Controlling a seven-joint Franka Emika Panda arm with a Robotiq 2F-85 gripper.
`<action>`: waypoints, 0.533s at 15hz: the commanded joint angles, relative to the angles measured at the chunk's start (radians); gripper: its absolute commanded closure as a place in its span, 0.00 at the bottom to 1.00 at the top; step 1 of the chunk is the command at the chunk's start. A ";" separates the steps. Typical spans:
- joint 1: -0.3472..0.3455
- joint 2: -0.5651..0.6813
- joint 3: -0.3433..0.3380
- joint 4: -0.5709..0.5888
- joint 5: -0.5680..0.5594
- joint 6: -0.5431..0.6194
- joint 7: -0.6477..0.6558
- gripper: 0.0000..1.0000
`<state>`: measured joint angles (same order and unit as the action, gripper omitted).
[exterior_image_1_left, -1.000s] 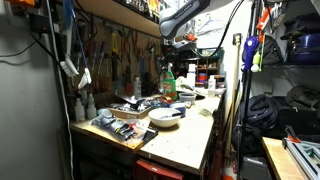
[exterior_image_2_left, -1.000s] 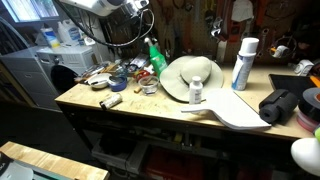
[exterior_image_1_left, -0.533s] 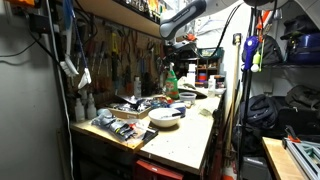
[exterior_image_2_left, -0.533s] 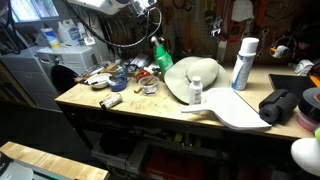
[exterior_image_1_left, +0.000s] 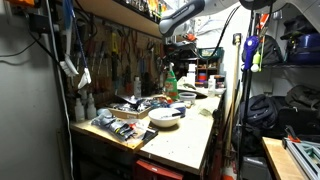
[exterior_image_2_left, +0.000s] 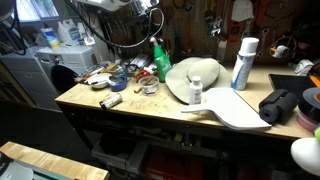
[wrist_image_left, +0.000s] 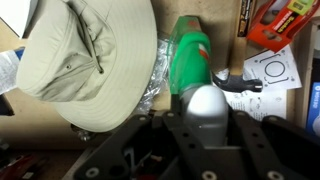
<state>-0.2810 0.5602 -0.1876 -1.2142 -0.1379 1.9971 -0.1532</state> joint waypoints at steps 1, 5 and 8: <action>-0.027 0.004 0.024 0.052 0.048 -0.071 -0.043 0.88; -0.027 -0.004 0.028 0.026 0.079 -0.096 -0.072 0.88; -0.022 -0.028 0.028 -0.017 0.078 -0.085 -0.086 0.88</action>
<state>-0.2953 0.5609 -0.1691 -1.2113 -0.0734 1.9219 -0.2076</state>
